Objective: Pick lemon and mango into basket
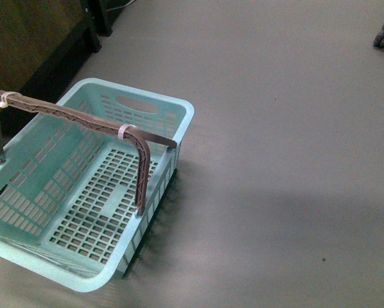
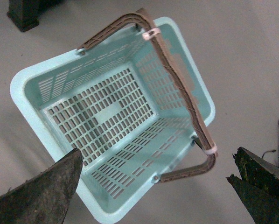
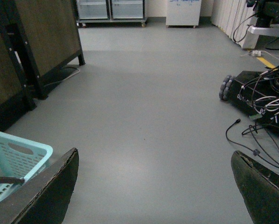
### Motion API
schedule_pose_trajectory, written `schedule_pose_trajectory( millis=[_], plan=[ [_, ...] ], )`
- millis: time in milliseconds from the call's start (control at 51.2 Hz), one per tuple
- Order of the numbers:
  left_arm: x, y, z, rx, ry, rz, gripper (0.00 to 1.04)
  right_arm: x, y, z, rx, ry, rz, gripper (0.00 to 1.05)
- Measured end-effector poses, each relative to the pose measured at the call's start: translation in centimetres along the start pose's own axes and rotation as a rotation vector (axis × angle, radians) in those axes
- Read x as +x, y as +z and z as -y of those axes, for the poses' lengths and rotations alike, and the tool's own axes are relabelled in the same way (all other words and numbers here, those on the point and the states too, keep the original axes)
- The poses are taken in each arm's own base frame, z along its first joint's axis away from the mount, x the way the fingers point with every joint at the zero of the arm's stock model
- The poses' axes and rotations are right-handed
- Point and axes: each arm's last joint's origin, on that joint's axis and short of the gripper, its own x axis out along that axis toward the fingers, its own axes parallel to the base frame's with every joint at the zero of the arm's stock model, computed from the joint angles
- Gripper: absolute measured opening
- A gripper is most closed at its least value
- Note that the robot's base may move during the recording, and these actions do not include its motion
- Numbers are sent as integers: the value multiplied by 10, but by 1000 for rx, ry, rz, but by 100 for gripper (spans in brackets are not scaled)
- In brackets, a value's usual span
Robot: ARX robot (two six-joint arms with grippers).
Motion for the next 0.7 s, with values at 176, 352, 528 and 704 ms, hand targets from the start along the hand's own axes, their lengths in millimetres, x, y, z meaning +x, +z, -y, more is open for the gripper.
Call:
schedule_pose_trajectory(
  millis=[176, 352, 528, 704],
  plan=[
    [41, 7, 3, -128, 26, -8, 98, 0, 0, 0, 0, 0, 0, 96],
    [82, 9, 10, -218, 67, -42, 98, 0, 0, 0, 0, 0, 0, 96],
    [130, 4, 31, -260, 82, -81, 98, 0, 0, 0, 0, 0, 0, 96],
    [164, 2, 46, -278, 97, -76, 98, 0, 0, 0, 0, 0, 0, 96]
  ],
)
